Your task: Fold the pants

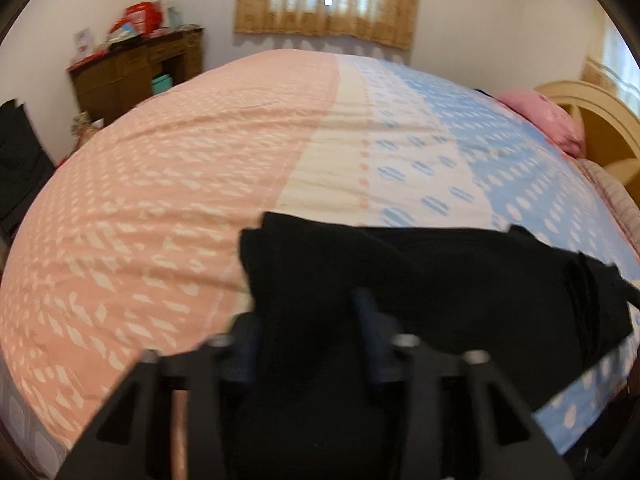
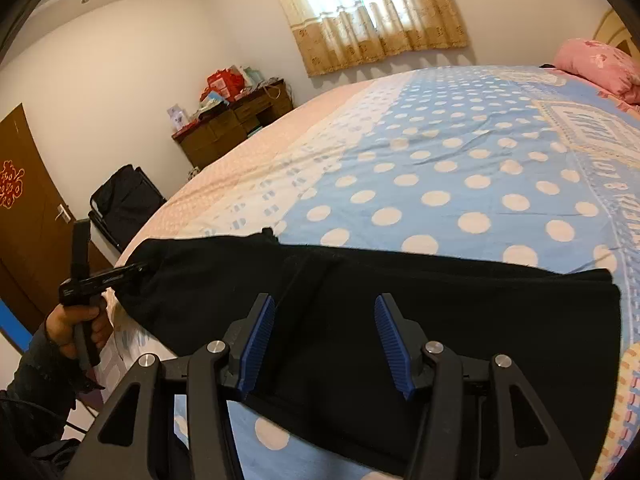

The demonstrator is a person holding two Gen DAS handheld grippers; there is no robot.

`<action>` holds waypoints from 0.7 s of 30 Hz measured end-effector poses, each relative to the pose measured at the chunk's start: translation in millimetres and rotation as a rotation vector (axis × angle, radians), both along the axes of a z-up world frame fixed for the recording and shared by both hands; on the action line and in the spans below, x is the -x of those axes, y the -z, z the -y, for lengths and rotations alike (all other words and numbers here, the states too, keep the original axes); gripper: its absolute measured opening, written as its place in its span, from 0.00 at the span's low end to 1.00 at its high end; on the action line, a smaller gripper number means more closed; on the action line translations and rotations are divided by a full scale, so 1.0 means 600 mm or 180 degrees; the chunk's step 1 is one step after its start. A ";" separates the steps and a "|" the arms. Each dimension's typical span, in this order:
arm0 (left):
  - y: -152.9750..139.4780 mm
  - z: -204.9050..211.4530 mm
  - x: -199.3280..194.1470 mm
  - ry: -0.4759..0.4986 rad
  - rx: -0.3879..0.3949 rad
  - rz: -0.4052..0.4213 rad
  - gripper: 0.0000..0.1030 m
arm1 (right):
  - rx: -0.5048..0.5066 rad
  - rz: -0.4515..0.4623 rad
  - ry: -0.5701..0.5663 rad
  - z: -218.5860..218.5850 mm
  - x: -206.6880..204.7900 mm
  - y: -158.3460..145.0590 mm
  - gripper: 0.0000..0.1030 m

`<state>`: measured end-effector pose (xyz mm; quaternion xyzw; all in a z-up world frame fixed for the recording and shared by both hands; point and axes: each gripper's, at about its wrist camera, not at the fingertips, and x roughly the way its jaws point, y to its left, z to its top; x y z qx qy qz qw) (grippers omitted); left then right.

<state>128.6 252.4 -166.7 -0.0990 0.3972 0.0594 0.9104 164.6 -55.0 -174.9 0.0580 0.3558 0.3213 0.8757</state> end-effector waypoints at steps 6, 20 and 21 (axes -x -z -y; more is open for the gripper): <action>-0.046 0.003 0.028 0.0029 0.0252 0.0214 0.20 | 0.0043 0.0028 0.0165 0.018 -0.002 -0.014 0.53; -0.165 0.118 0.014 0.0718 0.0940 0.0648 0.20 | 0.0209 -0.0065 0.0766 0.108 -0.006 -0.032 0.54; -0.171 0.126 0.012 0.0758 0.0954 0.0663 0.20 | 0.0211 -0.0059 0.0803 0.118 -0.004 -0.032 0.54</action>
